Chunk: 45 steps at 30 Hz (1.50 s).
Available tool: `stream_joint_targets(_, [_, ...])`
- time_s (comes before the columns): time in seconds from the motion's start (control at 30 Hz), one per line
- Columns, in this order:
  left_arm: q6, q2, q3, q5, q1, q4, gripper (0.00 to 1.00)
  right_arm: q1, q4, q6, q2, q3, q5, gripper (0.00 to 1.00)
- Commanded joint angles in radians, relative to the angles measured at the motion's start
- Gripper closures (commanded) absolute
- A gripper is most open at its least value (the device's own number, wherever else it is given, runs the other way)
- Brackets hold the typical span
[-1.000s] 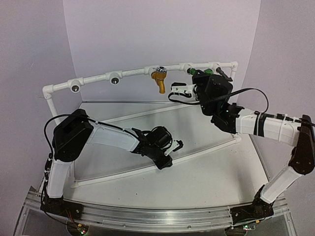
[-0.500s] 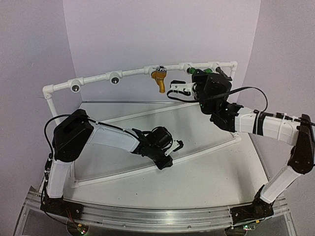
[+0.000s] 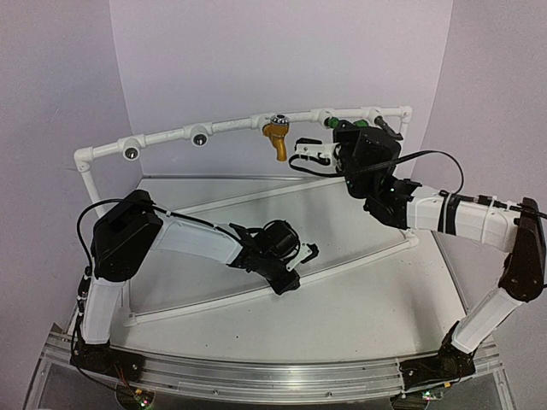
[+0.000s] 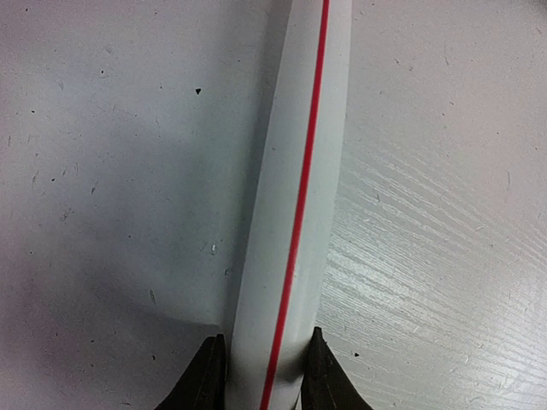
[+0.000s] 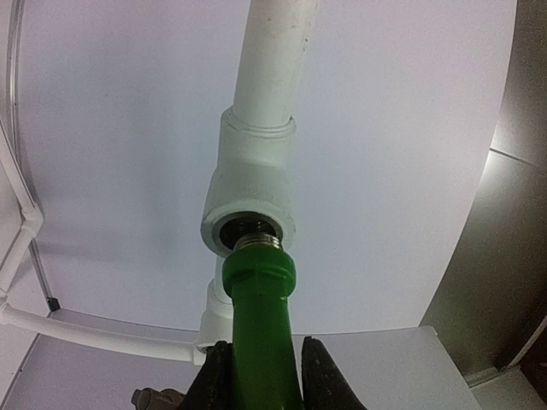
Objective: Install the water faucets
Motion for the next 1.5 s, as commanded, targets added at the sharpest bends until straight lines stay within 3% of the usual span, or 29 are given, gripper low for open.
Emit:
stream_joint_targets(0.0, [-0.126,0.047,-0.015,-0.018,-0.020,0.007,0.96,0.003,0.004,0.029,0.024,0.034,-0.013,1.00])
stream_joint_targets(0.53, [-0.124,0.050,-0.012,-0.013,-0.024,0.007,0.96,0.029,0.017,0.051,0.041,0.050,-0.003,1.00])
stream_joint_targets(0.9, [-0.119,0.049,-0.014,-0.011,-0.028,0.007,0.96,0.016,-0.125,0.258,0.031,0.144,0.008,1.00])
stream_joint_targets(1.47, [-0.136,0.088,0.020,0.044,-0.064,-0.003,0.98,0.008,-0.198,0.479,0.003,0.111,0.004,1.00])
